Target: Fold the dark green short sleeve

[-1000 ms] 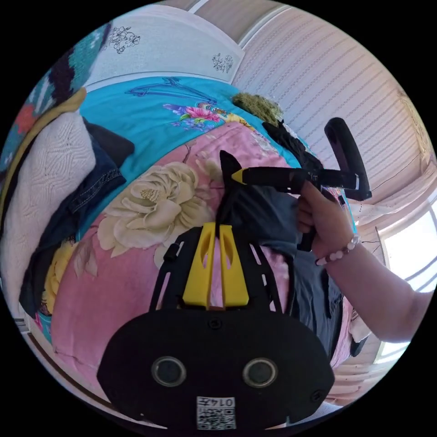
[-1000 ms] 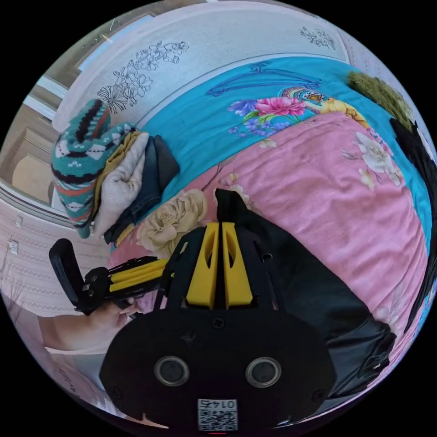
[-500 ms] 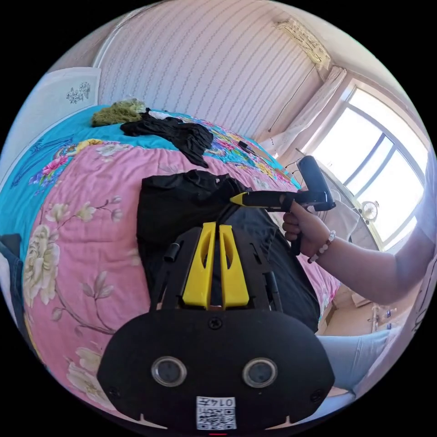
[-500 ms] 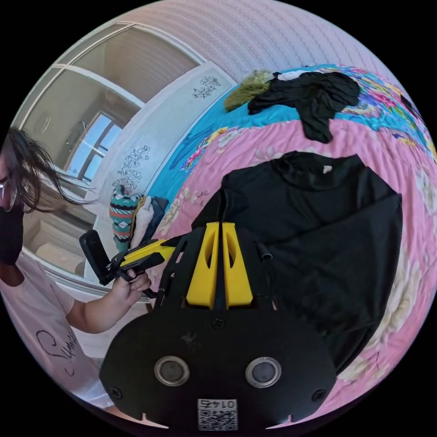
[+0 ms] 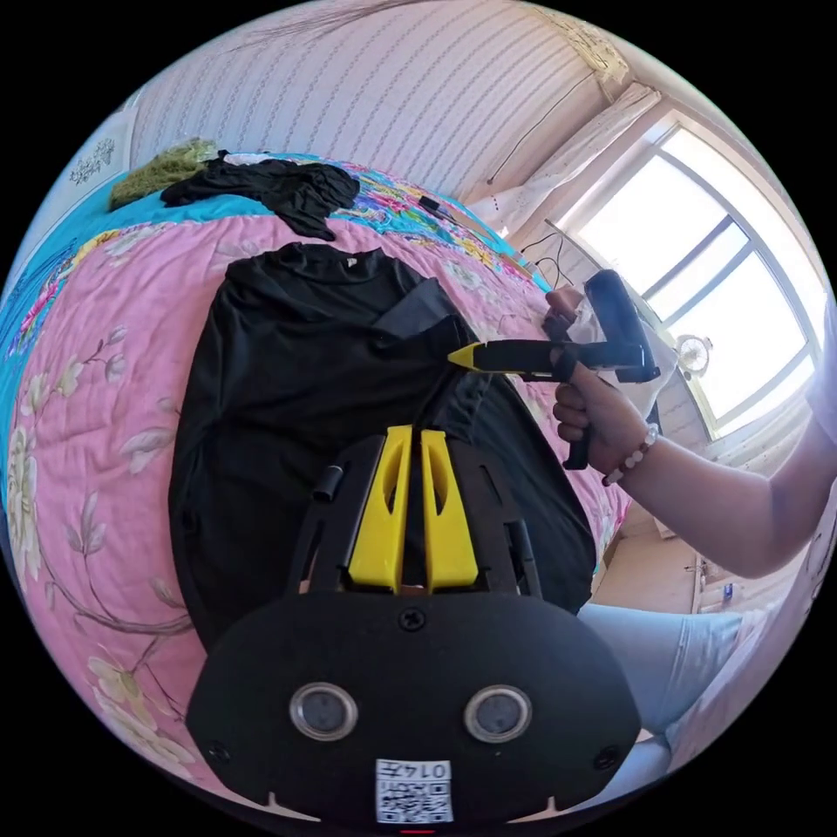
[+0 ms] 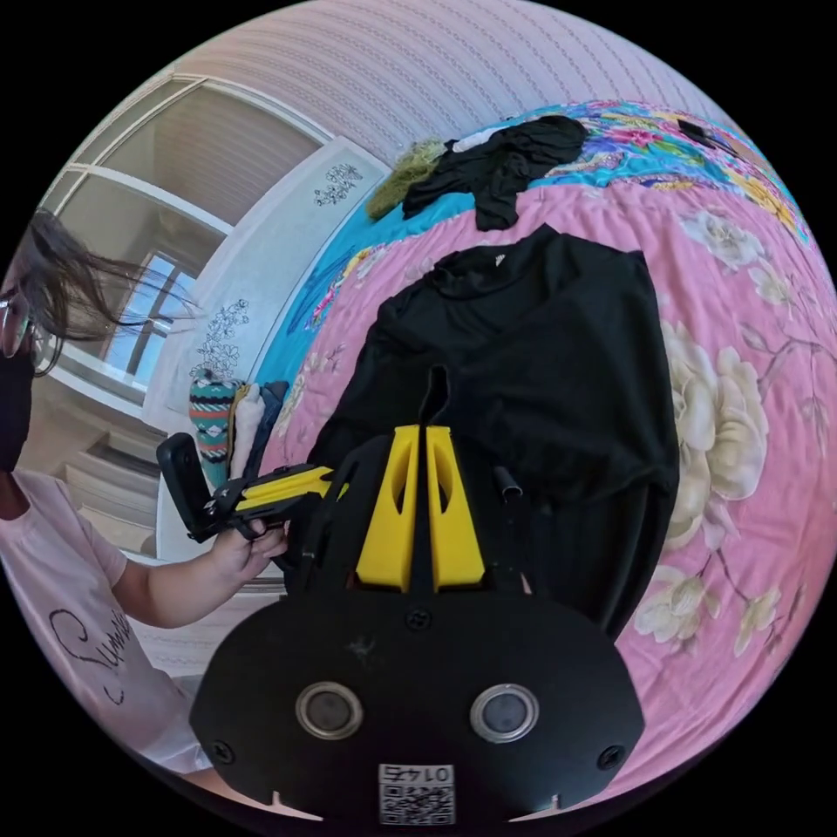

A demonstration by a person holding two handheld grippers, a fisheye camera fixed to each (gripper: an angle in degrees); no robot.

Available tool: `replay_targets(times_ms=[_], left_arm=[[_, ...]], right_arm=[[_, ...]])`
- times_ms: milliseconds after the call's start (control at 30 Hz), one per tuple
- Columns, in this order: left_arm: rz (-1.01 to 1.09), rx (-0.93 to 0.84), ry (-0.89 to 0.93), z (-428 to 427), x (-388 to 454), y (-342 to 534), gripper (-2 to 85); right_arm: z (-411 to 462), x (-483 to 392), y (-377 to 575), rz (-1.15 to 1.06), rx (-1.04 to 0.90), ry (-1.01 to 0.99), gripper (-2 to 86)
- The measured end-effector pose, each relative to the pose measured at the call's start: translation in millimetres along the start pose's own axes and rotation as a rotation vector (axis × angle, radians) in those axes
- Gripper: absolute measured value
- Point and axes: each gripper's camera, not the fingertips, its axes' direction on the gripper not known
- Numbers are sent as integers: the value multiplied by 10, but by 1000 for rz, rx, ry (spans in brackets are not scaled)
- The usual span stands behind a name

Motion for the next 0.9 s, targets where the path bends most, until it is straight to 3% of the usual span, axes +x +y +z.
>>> replay_targets(times_ms=[67,167,300,367,467,567,667,767,900], left_arm=[[-12,6,3,-73,-37,-24,40],[-34,41,-145,-306,-182,-89,49],[-92,105,-410,-401,-493,-208,49],[-111,48,-403,-276,-634,-316,55],[-149,-56,-400,-43,-825,-433,51],[-173,-42,-370,-41,-926,-472,1],[-190,-32,-337,-34,-1014,-476,-8],[-217,-26,-295,-38,-1128,-494,-9],[-245,-20,-265,-63,-1222,-526,-10]], right_arm=[[4,99,23,53,-54,75,18],[-210,114,-39,72,-28,195,29],[-149,-229,-747,-150,44,27,45],[126,-426,-1169,-253,3,-37,62],[691,-771,-1757,-407,-92,49,83],[1052,-848,-2232,-405,-187,153,38],[1076,-889,-2576,-419,-172,88,10],[1244,-917,-2754,-456,-280,113,6],[900,-901,-2469,-482,-227,80,46]])
